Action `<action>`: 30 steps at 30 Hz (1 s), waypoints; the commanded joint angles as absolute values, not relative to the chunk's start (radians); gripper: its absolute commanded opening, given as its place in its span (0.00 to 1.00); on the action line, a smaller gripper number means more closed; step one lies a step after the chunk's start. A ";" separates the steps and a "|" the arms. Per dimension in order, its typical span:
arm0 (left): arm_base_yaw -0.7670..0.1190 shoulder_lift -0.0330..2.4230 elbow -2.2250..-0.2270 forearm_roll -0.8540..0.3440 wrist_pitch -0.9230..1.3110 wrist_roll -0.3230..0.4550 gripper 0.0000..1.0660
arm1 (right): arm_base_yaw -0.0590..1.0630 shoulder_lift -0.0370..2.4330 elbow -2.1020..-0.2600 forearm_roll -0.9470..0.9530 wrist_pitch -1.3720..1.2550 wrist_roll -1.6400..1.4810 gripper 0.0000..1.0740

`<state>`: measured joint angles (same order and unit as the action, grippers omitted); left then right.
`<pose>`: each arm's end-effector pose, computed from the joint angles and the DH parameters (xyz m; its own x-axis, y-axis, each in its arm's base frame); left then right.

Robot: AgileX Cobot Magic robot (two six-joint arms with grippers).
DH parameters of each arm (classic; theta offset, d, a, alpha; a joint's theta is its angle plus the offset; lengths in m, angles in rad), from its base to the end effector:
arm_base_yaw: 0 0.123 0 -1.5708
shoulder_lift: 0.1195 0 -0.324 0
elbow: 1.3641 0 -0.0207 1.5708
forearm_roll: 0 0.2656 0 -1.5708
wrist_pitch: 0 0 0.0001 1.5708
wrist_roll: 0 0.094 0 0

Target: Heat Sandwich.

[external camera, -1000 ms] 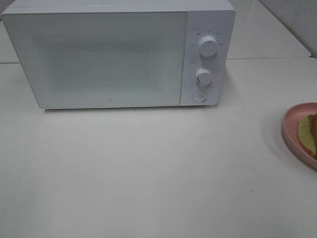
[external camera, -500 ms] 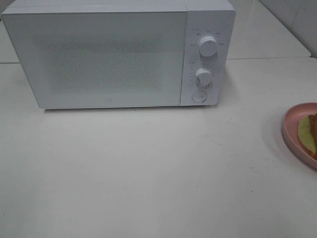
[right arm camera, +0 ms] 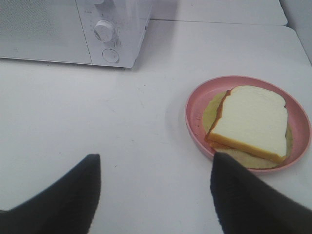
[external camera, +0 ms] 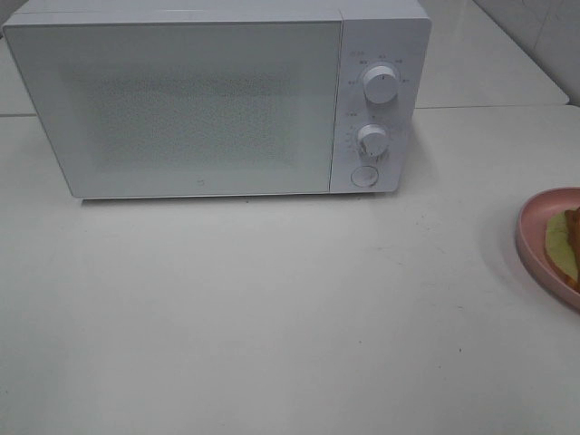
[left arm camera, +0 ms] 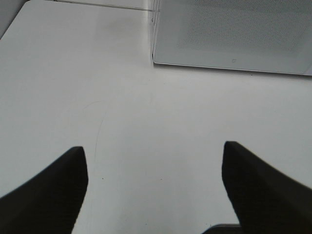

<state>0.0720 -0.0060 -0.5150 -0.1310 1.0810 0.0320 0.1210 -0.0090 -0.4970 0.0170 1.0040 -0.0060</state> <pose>-0.0317 -0.0132 0.2861 -0.4517 -0.0624 -0.8900 0.0176 0.9967 -0.0788 -0.0272 -0.0019 0.2867 -0.3968 -0.0451 -0.9168 -0.1325 0.9911 0.0086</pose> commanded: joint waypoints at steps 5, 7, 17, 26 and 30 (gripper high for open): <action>0.075 -0.025 -0.513 -0.133 1.066 0.026 0.68 | 0.120 -0.031 -0.495 0.012 0.996 -0.006 0.60; 0.075 -0.025 -0.513 -0.133 1.066 0.026 0.68 | 0.120 -0.031 -0.495 0.012 0.996 -0.006 0.60; 0.075 -0.025 -0.513 -0.133 1.066 0.026 0.68 | 0.120 -0.031 -0.495 0.012 0.996 -0.006 0.60; 0.075 -0.025 -0.513 -0.133 1.066 0.026 0.68 | 0.120 -0.031 -0.495 0.012 0.996 -0.006 0.60; 0.075 -0.025 -0.513 -0.133 1.066 0.026 0.68 | 0.120 -0.031 -0.495 0.012 0.996 -0.006 0.60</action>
<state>0.0720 -0.0060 -0.5150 -0.1310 1.0810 0.0320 0.1210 -0.0090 -0.4970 0.0170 1.0040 -0.0060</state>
